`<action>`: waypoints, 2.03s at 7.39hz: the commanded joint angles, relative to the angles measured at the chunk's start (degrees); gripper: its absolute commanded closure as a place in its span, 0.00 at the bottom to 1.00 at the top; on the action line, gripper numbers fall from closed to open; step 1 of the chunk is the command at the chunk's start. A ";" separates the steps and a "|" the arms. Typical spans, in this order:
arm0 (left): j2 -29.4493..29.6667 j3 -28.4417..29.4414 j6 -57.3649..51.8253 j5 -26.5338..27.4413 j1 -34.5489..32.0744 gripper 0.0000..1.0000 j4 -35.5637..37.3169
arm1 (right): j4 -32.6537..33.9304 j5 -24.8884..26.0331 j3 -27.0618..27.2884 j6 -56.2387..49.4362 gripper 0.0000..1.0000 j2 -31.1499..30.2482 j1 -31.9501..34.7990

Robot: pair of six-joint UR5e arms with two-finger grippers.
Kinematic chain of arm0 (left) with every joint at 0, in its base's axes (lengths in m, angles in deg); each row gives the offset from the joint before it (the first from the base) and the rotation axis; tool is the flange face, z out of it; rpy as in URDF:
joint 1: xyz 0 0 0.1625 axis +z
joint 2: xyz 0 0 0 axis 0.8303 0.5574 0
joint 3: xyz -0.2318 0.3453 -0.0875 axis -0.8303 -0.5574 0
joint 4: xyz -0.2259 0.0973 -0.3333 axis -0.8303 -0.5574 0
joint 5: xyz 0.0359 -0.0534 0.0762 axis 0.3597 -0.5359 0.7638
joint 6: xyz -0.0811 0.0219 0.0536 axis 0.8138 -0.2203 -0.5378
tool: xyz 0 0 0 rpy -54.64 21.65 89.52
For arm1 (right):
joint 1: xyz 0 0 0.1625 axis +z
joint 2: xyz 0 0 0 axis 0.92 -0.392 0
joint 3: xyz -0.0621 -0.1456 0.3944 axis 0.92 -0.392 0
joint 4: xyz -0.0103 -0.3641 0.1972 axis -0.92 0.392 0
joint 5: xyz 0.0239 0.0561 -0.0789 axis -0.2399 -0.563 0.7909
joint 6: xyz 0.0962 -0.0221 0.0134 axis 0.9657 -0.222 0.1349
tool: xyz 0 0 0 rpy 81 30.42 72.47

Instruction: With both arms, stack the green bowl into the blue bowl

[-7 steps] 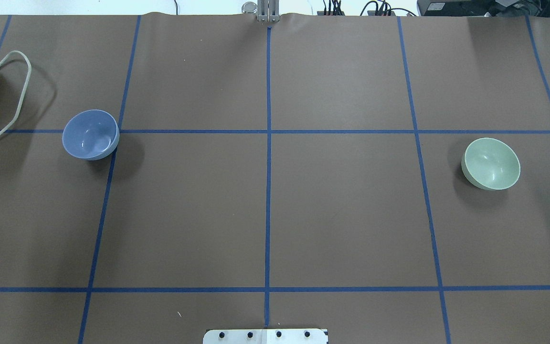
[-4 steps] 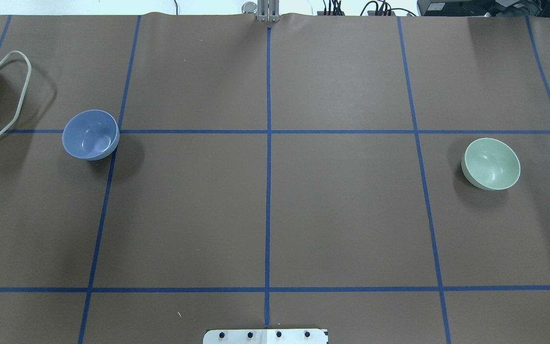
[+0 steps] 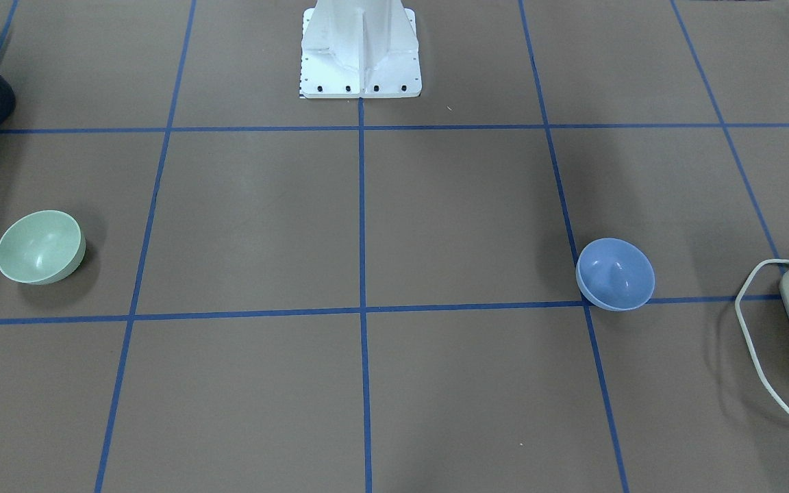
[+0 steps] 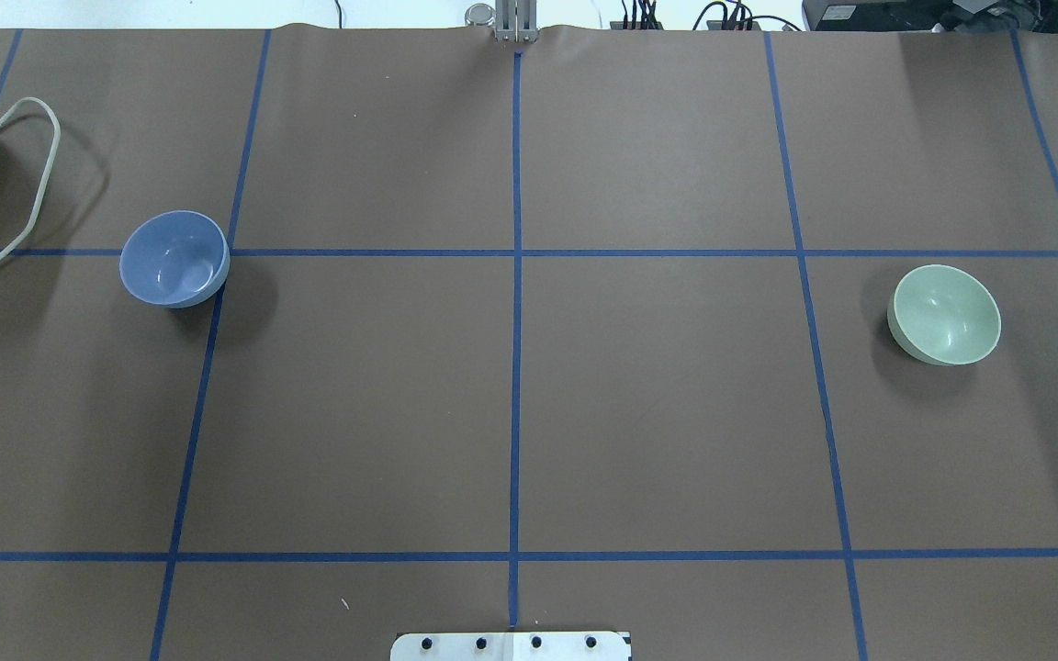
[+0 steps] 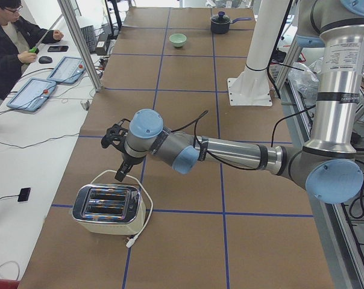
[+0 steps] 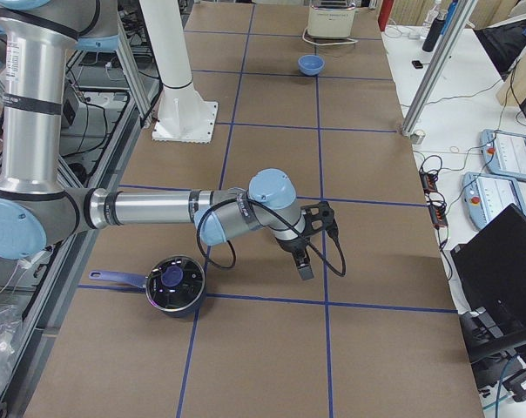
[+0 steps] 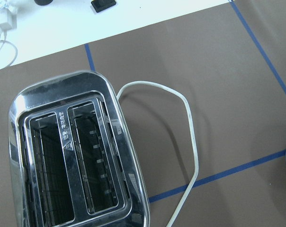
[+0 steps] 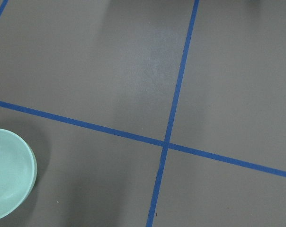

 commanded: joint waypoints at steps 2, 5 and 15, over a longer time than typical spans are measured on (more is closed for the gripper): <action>4.84 2.57 8.17 0.98 12.71 0.02 -4.25 | -2.19 -0.33 1.05 9.94 0.00 2.47 -4.48; 6.09 2.85 32.09 13.65 26.22 0.02 -4.60 | -2.19 0.37 1.05 18.20 0.00 4.68 -11.60; 11.72 10.49 36.37 17.33 34.18 1.00 -5.82 | -2.28 0.90 0.87 18.12 0.00 4.59 -11.70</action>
